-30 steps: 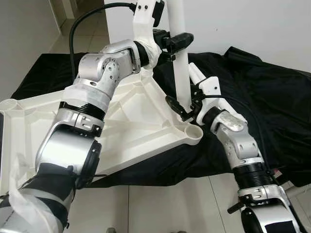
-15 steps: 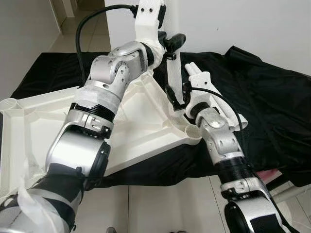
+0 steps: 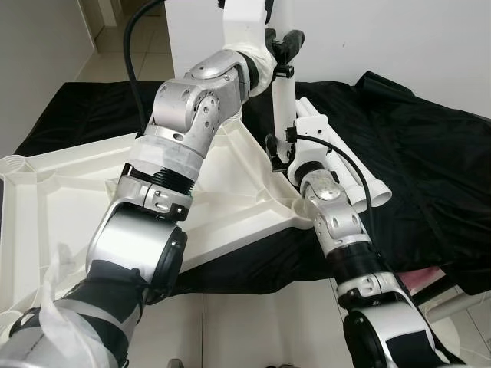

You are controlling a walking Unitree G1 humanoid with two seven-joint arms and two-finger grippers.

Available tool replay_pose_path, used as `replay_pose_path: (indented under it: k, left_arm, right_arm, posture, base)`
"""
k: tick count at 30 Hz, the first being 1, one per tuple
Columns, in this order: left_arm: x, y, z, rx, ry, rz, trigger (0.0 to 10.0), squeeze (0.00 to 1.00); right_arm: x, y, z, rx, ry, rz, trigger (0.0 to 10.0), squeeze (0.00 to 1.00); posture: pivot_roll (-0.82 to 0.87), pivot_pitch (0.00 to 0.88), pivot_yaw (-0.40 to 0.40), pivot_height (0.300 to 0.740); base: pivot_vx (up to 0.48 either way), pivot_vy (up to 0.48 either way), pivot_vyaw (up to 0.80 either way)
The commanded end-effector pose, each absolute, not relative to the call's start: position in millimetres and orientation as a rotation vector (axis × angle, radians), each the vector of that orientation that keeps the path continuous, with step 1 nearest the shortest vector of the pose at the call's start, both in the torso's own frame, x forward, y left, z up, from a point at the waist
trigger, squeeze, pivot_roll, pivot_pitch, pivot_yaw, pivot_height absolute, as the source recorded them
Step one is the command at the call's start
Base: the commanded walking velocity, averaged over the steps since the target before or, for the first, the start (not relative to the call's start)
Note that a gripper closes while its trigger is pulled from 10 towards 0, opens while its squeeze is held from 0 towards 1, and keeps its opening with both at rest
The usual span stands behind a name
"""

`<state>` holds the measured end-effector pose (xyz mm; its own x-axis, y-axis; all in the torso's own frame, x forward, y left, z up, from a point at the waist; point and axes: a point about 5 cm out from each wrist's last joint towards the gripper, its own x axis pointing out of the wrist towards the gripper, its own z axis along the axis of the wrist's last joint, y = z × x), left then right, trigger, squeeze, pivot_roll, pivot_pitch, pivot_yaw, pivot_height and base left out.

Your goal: Building children table

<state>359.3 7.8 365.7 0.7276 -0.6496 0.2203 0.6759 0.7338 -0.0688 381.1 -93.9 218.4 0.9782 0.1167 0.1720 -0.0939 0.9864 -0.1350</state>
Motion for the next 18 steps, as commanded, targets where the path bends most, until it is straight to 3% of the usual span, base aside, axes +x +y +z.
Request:
replay_pose_path:
  k: [1, 13, 14, 16, 17, 18]
  left_arm:
    - [354.8, 4.3, 369.4, -0.126, -0.2, -0.74, 10.0, 0.0]
    - [351.9, 0.8, 369.6, -0.129, -0.196, -0.747, 10.0, 0.0]
    - [351.5, 0.3, 369.3, -0.126, -0.196, -0.746, 10.0, 0.0]
    - [351.5, 0.3, 369.3, -0.126, -0.196, -0.746, 10.0, 0.0]
    - [351.1, 0.1, 369.1, -0.124, -0.196, -0.745, 10.0, 0.0]
    - [351.1, 0.1, 369.1, -0.124, -0.196, -0.745, 10.0, 0.0]
  right_arm:
    - [383.7, -89.4, 222.5, -0.158, -0.199, 0.109, 10.0, 0.0]
    - [390.4, -85.3, 233.3, -0.194, -0.222, 0.107, 10.0, 0.0]
    - [390.5, -83.7, 233.1, -0.2, -0.221, 0.112, 8.9, 0.0]
    - [390.5, -83.7, 233.1, -0.2, -0.221, 0.112, 8.9, 0.0]
    - [390.3, -82.4, 232.2, -0.202, -0.218, 0.121, 3.6, 0.0]
    - [390.3, -82.4, 232.2, -0.202, -0.218, 0.121, 3.6, 0.0]
  posture:
    - [-0.09, 0.041, 0.006, 0.74]
    - [-0.08, 0.044, 0.0, 0.74]
    - [-0.08, 0.045, 0.0, 0.74]
    - [-0.08, 0.045, 0.0, 0.74]
    - [-0.08, 0.047, 0.001, 0.74]
    - [-0.08, 0.047, 0.001, 0.74]
  base:
    - [0.0, 0.0, 0.0]
    - [0.0, 0.0, 0.0]
    - [0.0, 0.0, 0.0]
    - [0.0, 0.0, 0.0]
    - [0.0, 0.0, 0.0]
    - [0.0, 0.0, 0.0]
